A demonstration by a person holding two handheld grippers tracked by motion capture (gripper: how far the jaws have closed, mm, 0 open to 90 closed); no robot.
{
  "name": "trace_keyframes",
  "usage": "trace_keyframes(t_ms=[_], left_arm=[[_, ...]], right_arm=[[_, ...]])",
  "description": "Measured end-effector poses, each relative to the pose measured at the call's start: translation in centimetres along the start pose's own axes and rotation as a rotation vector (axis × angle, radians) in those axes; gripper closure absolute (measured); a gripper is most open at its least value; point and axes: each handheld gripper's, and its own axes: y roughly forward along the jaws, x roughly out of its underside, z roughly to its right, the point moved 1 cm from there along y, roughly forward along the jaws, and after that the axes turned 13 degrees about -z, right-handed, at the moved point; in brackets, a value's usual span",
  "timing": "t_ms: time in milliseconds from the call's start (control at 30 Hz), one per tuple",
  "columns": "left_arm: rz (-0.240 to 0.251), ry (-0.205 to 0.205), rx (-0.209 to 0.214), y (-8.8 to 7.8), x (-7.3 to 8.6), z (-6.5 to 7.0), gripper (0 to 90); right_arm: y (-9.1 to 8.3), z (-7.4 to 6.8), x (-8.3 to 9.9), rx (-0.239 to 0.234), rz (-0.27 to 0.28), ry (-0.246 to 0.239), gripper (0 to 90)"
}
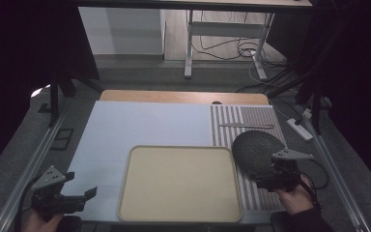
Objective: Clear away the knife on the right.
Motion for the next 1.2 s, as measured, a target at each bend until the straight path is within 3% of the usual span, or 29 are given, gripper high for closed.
trace_keyframes(t_ms=[200, 633, 1067, 1200], left_arm=[[0.002, -0.003, 0.002, 0.0, 0.0, 0.0, 2.9], [0.004, -0.007, 0.006, 0.0, 0.0, -0.1, 2.9], [-0.003, -0.006, 0.005, 0.0, 0.0, -0.1, 2.9], [-0.004, -0.003, 0.004, 0.1, 0.0, 0.0, 2.9]], right_arm=[[0.7, 0.7, -0.8, -0.007, -0.008, 0.016, 0.6], [3.7, 2.5, -2.3, 0.046, -0.132, 0.047, 0.7], [4.8, 3.5, -3.6, 0.076, -0.142, 0.021, 0.6], [5.4, 4.1, -3.9, 0.060, -0.146, 0.041, 0.6]])
